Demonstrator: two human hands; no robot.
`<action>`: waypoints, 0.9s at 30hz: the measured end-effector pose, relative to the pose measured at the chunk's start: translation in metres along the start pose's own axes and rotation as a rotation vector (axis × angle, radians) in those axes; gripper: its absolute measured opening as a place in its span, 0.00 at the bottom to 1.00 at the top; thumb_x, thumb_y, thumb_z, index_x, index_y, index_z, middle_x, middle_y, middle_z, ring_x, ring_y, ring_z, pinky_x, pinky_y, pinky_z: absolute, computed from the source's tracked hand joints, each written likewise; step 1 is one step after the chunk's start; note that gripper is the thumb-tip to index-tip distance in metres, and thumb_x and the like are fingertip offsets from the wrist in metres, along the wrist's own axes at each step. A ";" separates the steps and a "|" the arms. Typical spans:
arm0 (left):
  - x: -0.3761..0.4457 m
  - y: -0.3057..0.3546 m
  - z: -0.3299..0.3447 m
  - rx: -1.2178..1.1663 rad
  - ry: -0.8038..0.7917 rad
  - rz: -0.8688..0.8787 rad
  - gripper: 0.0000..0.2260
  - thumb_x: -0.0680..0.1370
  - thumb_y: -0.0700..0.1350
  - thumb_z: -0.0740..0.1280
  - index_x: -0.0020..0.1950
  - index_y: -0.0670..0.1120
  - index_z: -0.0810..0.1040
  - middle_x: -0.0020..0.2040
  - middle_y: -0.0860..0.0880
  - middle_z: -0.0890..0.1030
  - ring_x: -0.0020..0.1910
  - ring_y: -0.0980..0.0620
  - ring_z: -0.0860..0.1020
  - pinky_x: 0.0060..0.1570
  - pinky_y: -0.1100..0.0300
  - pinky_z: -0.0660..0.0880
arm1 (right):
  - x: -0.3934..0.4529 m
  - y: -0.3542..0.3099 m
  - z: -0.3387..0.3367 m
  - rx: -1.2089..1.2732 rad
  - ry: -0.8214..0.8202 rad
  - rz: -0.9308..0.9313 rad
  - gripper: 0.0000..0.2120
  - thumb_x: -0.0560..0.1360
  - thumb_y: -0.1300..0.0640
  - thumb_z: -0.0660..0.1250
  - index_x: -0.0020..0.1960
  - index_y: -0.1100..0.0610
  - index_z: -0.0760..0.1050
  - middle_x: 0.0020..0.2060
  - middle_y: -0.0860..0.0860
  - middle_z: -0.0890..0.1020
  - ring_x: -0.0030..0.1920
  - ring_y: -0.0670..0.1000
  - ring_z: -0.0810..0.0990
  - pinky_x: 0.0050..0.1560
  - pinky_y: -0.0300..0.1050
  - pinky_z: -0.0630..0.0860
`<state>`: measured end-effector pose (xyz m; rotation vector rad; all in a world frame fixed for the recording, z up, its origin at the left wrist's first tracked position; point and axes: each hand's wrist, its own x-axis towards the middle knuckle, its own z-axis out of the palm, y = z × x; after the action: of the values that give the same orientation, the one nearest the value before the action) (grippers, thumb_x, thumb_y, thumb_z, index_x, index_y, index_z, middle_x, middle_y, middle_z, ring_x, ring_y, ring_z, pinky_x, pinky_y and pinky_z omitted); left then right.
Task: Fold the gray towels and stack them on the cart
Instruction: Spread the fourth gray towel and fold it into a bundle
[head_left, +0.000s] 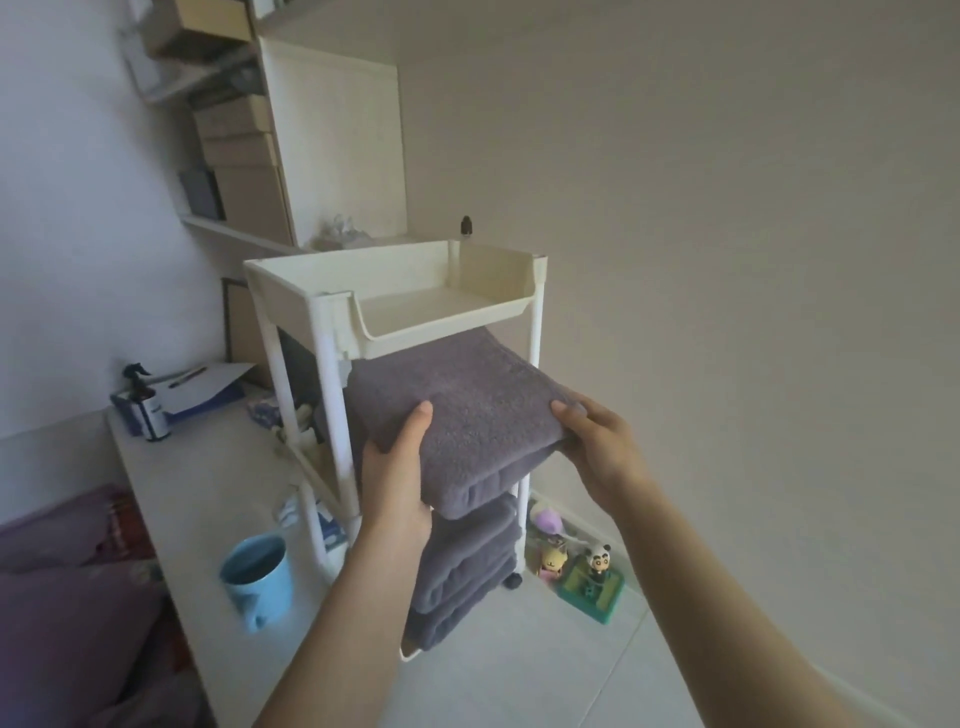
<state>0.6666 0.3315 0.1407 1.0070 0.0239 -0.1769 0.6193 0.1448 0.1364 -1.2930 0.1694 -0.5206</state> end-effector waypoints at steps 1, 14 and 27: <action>0.000 -0.004 -0.001 0.023 -0.028 0.021 0.53 0.50 0.61 0.80 0.72 0.53 0.65 0.65 0.50 0.75 0.61 0.47 0.77 0.62 0.45 0.73 | 0.004 0.004 0.003 0.028 0.002 -0.008 0.13 0.76 0.65 0.63 0.60 0.65 0.75 0.52 0.59 0.81 0.55 0.58 0.79 0.59 0.53 0.76; 0.030 -0.019 -0.003 0.473 0.212 0.517 0.32 0.76 0.47 0.68 0.77 0.52 0.57 0.76 0.52 0.59 0.72 0.54 0.63 0.69 0.59 0.65 | 0.056 0.051 0.042 0.024 -0.030 -0.048 0.21 0.78 0.57 0.63 0.70 0.52 0.66 0.63 0.51 0.75 0.63 0.51 0.75 0.66 0.49 0.71; 0.024 -0.034 -0.005 1.008 0.299 0.641 0.24 0.80 0.37 0.60 0.75 0.38 0.60 0.78 0.43 0.49 0.76 0.45 0.50 0.63 0.77 0.41 | 0.053 0.072 0.044 -0.623 0.254 -0.236 0.20 0.77 0.51 0.64 0.68 0.53 0.70 0.60 0.55 0.75 0.63 0.53 0.71 0.64 0.45 0.66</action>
<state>0.6852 0.3144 0.1071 1.9779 -0.1289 0.6153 0.7028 0.1716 0.0891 -1.8634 0.4171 -0.8783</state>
